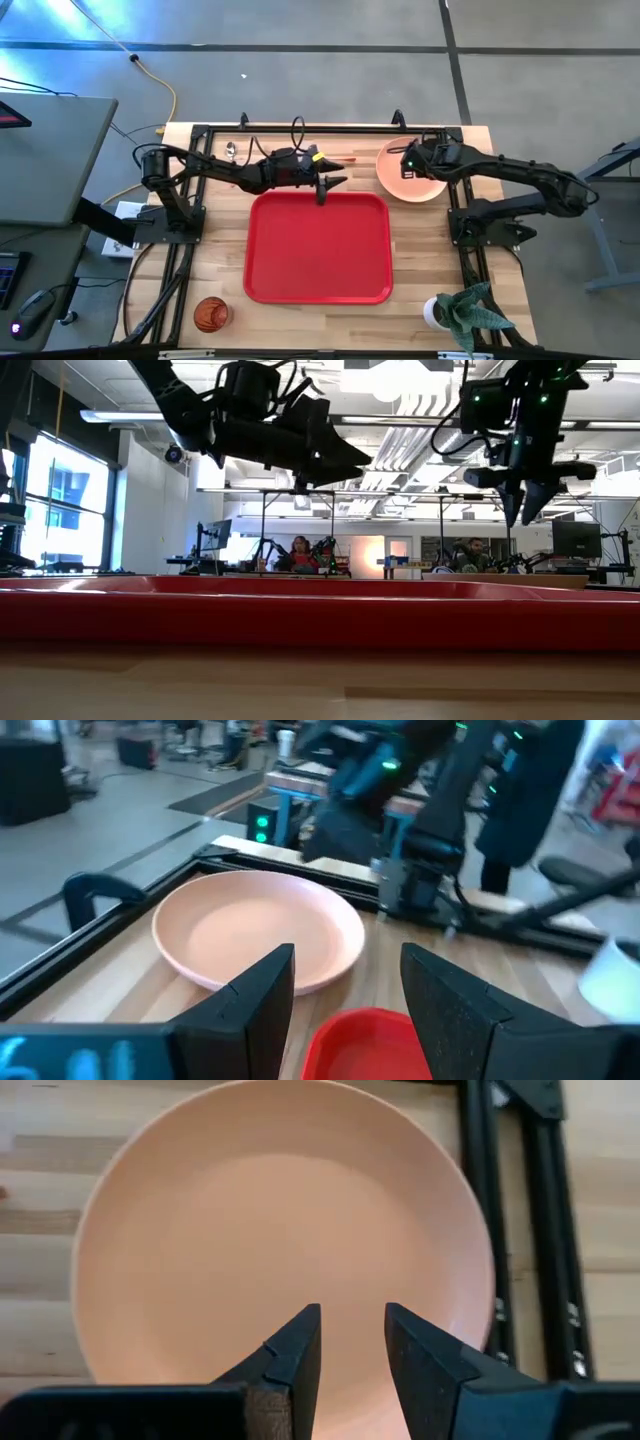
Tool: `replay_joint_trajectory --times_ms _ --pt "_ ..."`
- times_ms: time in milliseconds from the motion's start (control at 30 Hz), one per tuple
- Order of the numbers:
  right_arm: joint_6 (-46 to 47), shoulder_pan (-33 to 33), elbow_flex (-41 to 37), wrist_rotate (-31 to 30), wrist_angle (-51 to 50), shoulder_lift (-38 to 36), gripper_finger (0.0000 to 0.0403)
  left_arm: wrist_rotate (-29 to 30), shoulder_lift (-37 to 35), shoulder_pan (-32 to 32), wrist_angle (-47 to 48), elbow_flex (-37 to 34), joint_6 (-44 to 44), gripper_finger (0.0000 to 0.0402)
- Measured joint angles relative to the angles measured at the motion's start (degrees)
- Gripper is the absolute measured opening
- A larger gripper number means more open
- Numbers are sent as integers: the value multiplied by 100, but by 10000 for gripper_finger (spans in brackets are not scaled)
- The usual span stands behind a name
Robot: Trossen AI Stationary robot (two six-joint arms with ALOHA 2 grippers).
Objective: Pick and place plate/cup/fork/spoon on tray
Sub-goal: Put the brown cup on the red tray
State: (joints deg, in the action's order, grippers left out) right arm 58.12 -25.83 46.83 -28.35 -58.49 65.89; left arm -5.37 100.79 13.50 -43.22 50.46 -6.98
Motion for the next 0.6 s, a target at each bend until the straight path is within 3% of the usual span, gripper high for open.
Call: replay_joint_trajectory --times_ms 300,600 --pt "232 -310 -4 502 -105 540 106 -9 94 39 -21 2 218 175" --pt "635 165 -215 780 -27 876 106 59 656 115 -21 220 219 175"
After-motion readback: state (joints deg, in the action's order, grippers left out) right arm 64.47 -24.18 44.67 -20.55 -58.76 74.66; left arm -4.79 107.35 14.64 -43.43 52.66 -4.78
